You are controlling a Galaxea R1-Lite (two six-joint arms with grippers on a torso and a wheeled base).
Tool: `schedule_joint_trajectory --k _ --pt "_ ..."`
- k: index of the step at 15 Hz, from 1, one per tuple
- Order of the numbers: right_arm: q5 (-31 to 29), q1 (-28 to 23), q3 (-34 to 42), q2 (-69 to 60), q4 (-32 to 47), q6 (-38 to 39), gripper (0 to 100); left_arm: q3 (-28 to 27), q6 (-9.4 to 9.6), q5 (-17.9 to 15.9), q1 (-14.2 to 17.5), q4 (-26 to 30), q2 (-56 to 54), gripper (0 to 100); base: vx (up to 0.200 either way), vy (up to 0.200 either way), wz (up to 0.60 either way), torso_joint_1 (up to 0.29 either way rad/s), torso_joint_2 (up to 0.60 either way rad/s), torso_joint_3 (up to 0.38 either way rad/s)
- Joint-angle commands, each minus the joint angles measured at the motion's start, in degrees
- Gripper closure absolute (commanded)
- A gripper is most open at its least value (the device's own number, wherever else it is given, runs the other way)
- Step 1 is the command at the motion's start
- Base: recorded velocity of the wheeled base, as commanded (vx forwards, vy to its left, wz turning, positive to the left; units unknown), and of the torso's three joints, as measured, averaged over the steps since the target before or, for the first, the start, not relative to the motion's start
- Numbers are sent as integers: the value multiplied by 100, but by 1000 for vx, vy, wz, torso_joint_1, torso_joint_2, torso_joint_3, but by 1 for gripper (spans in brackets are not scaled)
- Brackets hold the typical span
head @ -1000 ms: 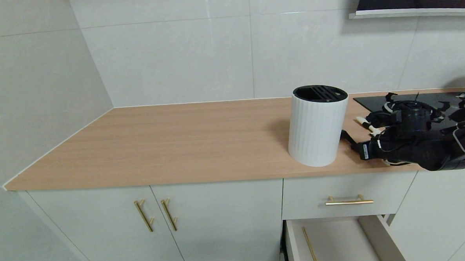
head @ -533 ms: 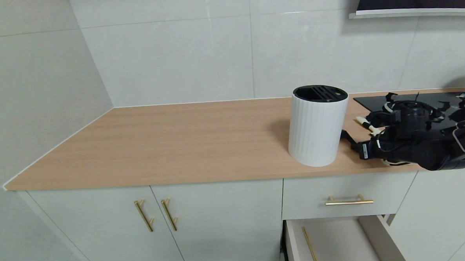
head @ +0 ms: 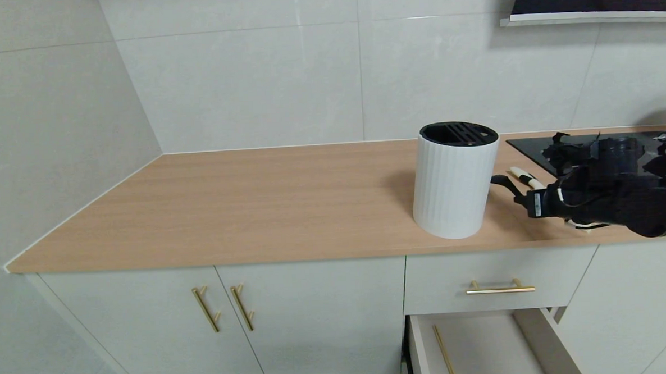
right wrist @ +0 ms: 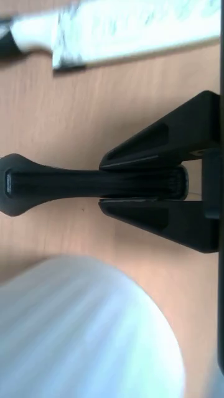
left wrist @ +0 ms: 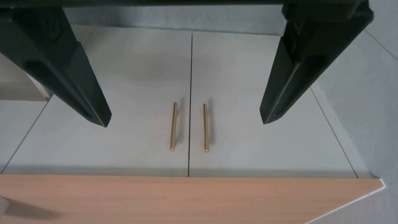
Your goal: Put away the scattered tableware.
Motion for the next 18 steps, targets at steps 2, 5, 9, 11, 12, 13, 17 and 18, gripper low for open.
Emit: schedule_joint_trajectory --k 2,5,9,11,12,13,17,18 --pt "-3 -2 908 -1330 353 128 100 0 -2 4 0 -4 7 0 0 0 0 0 0 0" --pt "68 -2 1980 -2288 336 155 100 0 -2 4 0 -4 7 0 0 0 0 0 0 0" --pt "208 -2 3034 -3193 336 128 100 0 -2 4 0 5 7 0 0 0 0 0 0 0" --pt "208 -2 3509 -3633 336 119 100 0 -2 4 0 -4 7 0 0 0 0 0 0 0" --pt "208 -2 3606 -3721 336 119 100 0 -2 4 0 -4 7 0 0 0 0 0 0 0" --pt "200 -2 3852 -3976 336 119 100 0 -2 4 0 -4 7 0 0 0 0 0 0 0" --pt "182 33 4388 -4354 353 -100 100 0 -2 4 0 -4 7 0 0 0 0 0 0 0" --pt "182 24 4476 -4354 344 -206 100 0 -2 4 0 -4 7 0 0 0 0 0 0 0"
